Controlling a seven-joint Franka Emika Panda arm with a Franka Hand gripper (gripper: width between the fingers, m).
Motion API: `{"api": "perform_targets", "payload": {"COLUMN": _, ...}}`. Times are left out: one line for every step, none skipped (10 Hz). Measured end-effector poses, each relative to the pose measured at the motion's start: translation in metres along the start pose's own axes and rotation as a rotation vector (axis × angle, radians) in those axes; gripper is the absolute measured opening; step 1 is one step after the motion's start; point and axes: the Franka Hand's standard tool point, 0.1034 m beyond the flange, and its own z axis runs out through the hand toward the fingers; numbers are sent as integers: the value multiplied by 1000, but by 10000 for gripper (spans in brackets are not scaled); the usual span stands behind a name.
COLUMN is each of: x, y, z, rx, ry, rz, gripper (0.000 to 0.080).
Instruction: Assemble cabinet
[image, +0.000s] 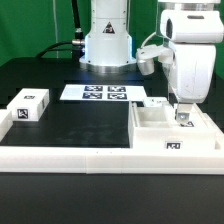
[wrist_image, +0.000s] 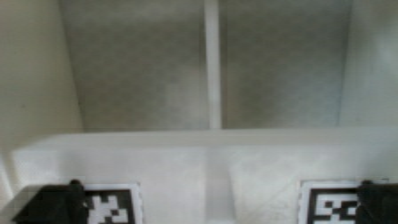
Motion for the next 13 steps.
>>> {"api": "perform_targets", "payload": {"x": 0, "y": 0, "z": 0, "rx": 0, "ry": 0, "rz": 1, "gripper": 797}}
{"api": "perform_targets", "payload": {"x": 0, "y": -3, "z": -4, "rx": -2, "ry": -2, "rz": 11, "gripper": 797}}
{"api": "perform_targets", "payload": {"x": -2, "y": -13, "z": -15, "rx": -6, "ry": -9, "rz": 9, "gripper": 797}}
{"api": "perform_targets", "payload": {"x": -3, "y": -19, "z": -20, "rx": -6, "ry": -12, "rz": 6, "gripper": 797}}
{"api": "perform_targets", "payload": {"x": -2, "y": -30, "z": -29, "rx": -7, "ry": -17, "rz": 4, "gripper": 797}}
{"api": "perform_targets", "payload": {"x": 0, "y": -47, "z": -38, "rx": -5, "ry": -22, "rz": 6, "gripper": 797}}
{"api": "perform_targets", "payload": {"x": 0, "y": -60, "z": -39, "rx": -8, "ry": -21, "rz": -1, "gripper": 797}}
{"api": "perform_targets", "payload": {"x": -1, "y": -57, "z": -37, "rx": -6, "ry": -20, "rz": 3, "gripper": 797}}
{"api": "perform_targets", "payload": {"x": -1, "y": -57, "z": -37, "rx": -6, "ry": -20, "rz": 3, "gripper": 797}}
{"api": "perform_targets", "payload": {"x": -1, "y": -57, "z": -36, "rx": -5, "ry": -20, "rz": 4, "gripper": 797}}
{"api": "perform_targets", "payload": {"x": -1, "y": -57, "z": -36, "rx": -5, "ry": -20, "rz": 4, "gripper": 797}}
{"api": "perform_targets", "payload": {"x": -1, "y": -58, "z": -36, "rx": -4, "ry": -20, "rz": 3, "gripper": 797}}
{"api": "perform_targets", "payload": {"x": 0, "y": -67, "z": -32, "rx": -8, "ry": -14, "rz": -1, "gripper": 797}}
